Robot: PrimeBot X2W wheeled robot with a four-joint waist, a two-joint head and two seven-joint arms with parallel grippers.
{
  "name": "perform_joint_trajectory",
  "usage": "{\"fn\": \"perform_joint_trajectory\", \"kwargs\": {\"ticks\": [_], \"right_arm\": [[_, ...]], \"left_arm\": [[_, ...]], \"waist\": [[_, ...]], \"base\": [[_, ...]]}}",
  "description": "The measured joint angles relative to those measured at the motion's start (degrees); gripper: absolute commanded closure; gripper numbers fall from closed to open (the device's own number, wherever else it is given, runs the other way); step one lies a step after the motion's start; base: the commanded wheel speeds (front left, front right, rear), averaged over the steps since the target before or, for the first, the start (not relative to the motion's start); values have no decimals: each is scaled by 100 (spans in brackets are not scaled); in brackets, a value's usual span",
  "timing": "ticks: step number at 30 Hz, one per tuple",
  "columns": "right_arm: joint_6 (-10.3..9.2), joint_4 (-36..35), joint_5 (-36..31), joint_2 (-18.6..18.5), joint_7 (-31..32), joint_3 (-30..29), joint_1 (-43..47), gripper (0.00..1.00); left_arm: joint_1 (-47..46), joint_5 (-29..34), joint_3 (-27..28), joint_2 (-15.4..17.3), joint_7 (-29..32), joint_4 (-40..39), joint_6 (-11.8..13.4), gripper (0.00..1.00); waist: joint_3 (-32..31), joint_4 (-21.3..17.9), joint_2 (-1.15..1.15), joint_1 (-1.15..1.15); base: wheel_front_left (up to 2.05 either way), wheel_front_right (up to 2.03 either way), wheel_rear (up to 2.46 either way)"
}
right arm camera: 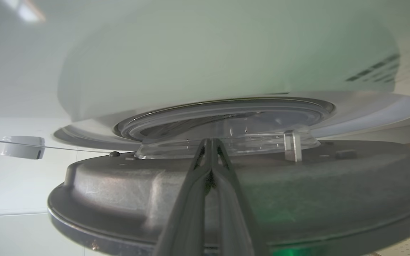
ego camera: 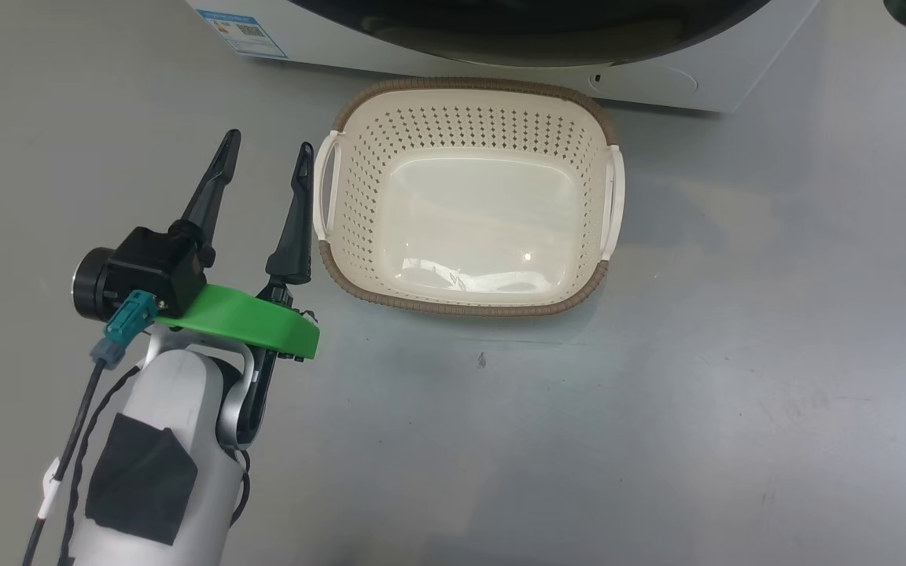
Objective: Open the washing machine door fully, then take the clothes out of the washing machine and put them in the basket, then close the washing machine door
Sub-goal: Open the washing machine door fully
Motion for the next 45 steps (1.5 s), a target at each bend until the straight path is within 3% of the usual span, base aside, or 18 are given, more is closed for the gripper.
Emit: {"fn": "perform_joint_trajectory", "kwargs": {"ticks": [20, 45], "right_arm": [[403, 33, 294, 270, 928, 288, 774, 100], [605, -450, 633, 673, 1960, 811, 1950, 100]], "left_arm": [[12, 0, 5, 0, 0, 231, 14, 0], [364, -8, -38, 1, 0, 588, 33, 0]], "waist": [[-400, -177, 0, 0], [-1065, -92, 0, 0]], "base": [[0, 0, 0], [0, 0, 0]]}}
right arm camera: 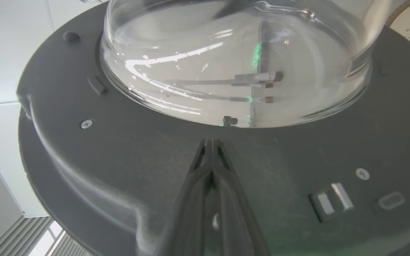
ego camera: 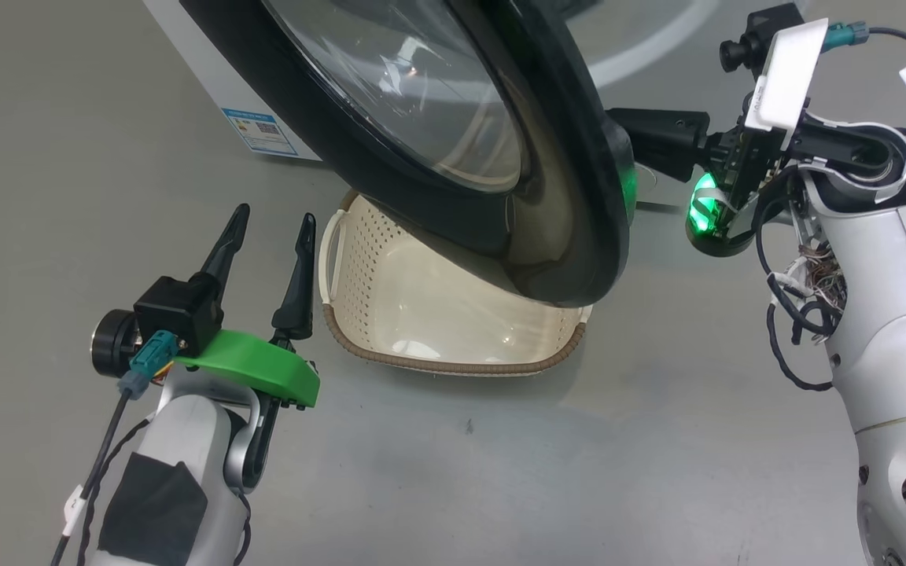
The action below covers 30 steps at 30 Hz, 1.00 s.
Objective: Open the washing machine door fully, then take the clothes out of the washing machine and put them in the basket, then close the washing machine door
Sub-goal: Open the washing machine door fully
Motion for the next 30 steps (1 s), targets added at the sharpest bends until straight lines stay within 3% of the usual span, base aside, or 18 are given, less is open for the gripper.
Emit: {"fn": "perform_joint_trajectory", "kwargs": {"ticks": [30], "right_arm": [[51, -464, 297, 216, 271, 753, 1239, 100]], "left_arm": [[420, -215, -189, 3, 0, 222, 102, 0]], "waist": [[-603, 733, 0, 0]], "base": [[0, 0, 0]]}}
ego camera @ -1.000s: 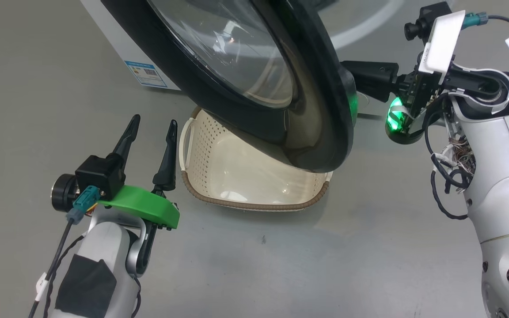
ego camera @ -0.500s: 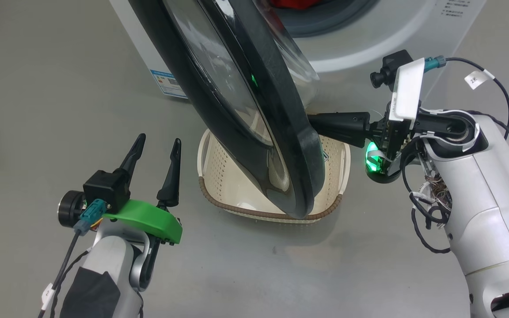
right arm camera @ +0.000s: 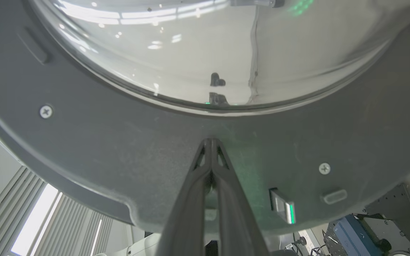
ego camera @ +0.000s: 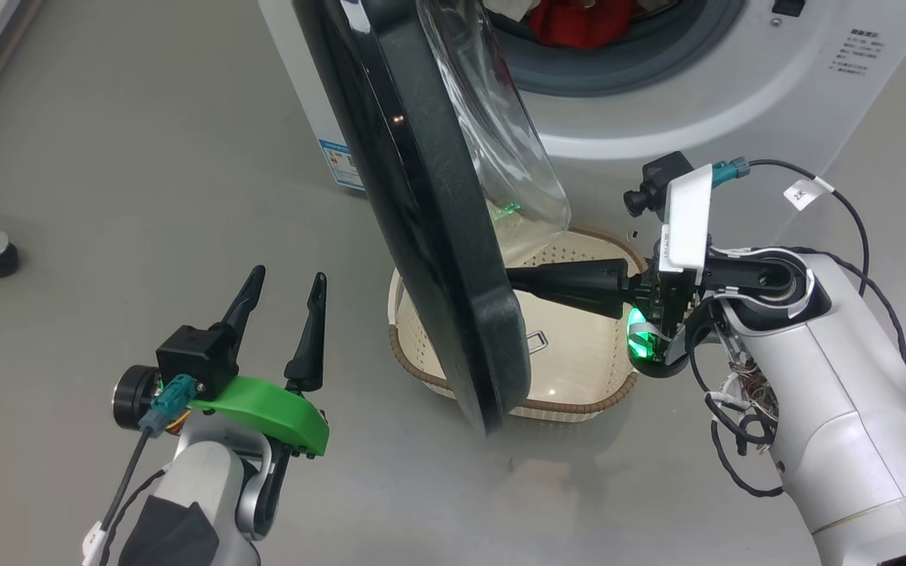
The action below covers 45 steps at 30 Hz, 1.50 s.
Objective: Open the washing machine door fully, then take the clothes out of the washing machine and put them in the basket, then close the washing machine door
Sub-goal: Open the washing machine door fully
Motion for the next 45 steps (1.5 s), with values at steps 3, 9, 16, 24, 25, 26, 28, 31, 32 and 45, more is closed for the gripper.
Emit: {"fn": "perform_joint_trajectory", "kwargs": {"ticks": [3, 9, 16, 24, 25, 26, 28, 31, 32, 45], "right_arm": [[-2, -33, 21, 4, -13, 53, 70, 100], [-15, -90, 122, 3, -108, 166, 115, 100], [-16, -238, 480, 10, -259, 512, 233, 100], [-15, -365, 765, 9, -555, 827, 258, 100], [-15, -383, 779, 9, -594, 858, 279, 100], [-14, -398, 782, 9, -628, 890, 300, 100], [-13, -411, 834, 8, -703, 971, 325, 100], [-13, -427, 937, 10, -815, 1056, 333, 100], [-10, -433, 957, 9, -845, 1073, 335, 100], [47, -476, 1089, 43, -1463, 1071, 670, 100]], "left_arm": [[51, -33, -37, 0, 0, 12, 8, 0], [80, -33, -83, 1, 0, 15, 23, 0], [168, -35, -104, 2, 1, 37, 62, 0], [187, -86, -114, 4, 0, 31, 80, 0], [189, -88, -118, 4, 0, 31, 80, 0], [191, -96, -120, 4, 1, 31, 80, 0], [193, -99, -125, 4, 0, 31, 81, 0], [219, -113, -131, 4, 1, 35, 82, 0], [235, -113, -132, 4, 0, 38, 82, 0], [287, -111, -58, 8, 1, 48, 183, 0]], "waist": [[-56, 91, 0, 0], [-137, 266, 0, 0], [-221, 418, 0, 0], [-282, 495, 0, 0], [-288, 502, 0, 0], [-294, 509, 0, 0], [-307, 523, 0, 0], [-324, 541, 0, 0], [-330, 546, 0, 0], [-407, 470, 0, 0]], "base": [[0, 0, 0], [0, 0, 0], [0, 0, 0], [0, 0, 0], [0, 0, 0], [0, 0, 0], [0, 0, 0], [0, 0, 0], [0, 0, 0], [0, 0, 0]]}}
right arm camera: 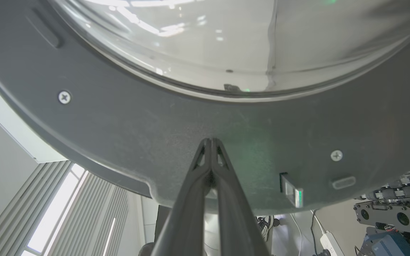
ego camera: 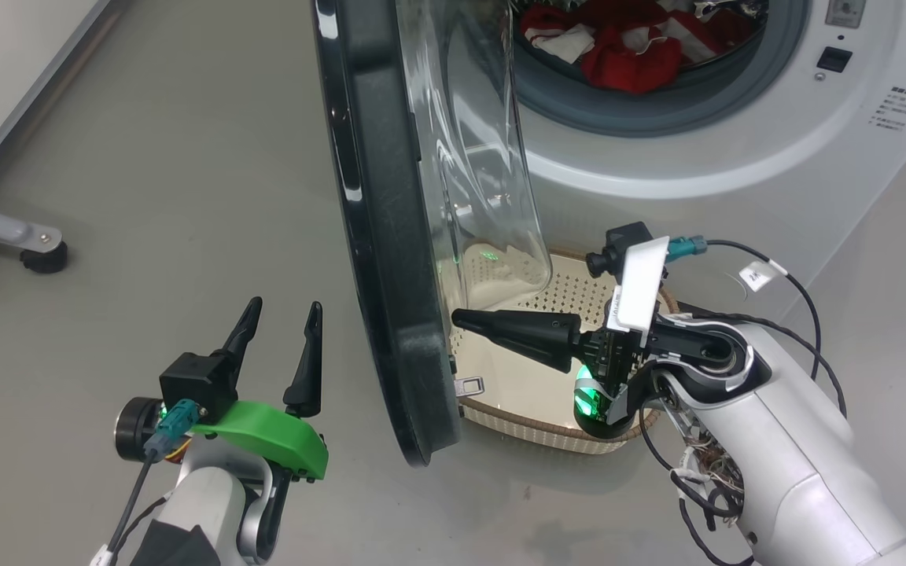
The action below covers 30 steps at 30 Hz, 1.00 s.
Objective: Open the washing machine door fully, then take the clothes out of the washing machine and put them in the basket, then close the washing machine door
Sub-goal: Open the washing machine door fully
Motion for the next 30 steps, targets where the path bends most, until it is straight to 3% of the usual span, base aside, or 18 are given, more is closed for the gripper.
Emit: {"fn": "perform_joint_trajectory", "kwargs": {"ticks": [6, 7, 8, 10, 11, 19, 30], "right_arm": [[14, -96, 37, 5, -430, -309, 299, 100], [18, -134, 37, 7, -508, -377, 355, 93], [22, -158, 37, 7, -581, -446, 404, 74], [23, -220, 30, 7, -743, -577, 509, 49], [24, -249, 10, 8, -833, -641, 564, 0], [52, -667, -527, -35, -1831, -1198, 1081, 0], [52, -913, -2773, -611, -4140, -1661, 1408, 0]], "left_arm": [[10, 3, 4, 0, -1, 22, 0, 0], [11, 4, 10, 0, 0, 25, 0, 0], [12, 5, 16, 0, -1, 26, 0, 0], [13, 20, 44, 0, 0, 31, 0, 0], [13, 26, 57, 0, 0, 32, 0, 0], [31, 26, 155, 0, 0, 43, 18, 0], [112, 29, 247, 5, 0, 34, 51, 0]], "waist": [[-45, -86, 0, 0], [-49, -97, 0, 0], [-52, -108, 0, 0], [-58, -132, 0, 0], [-62, -144, 0, 0], [-82, -246, 0, 0], [-13, -380, 0, 0]], "base": [[0, 0, 0], [0, 0, 0], [0, 0, 0], [0, 0, 0], [0, 0, 0], [0, 0, 0], [0, 0, 0]]}}
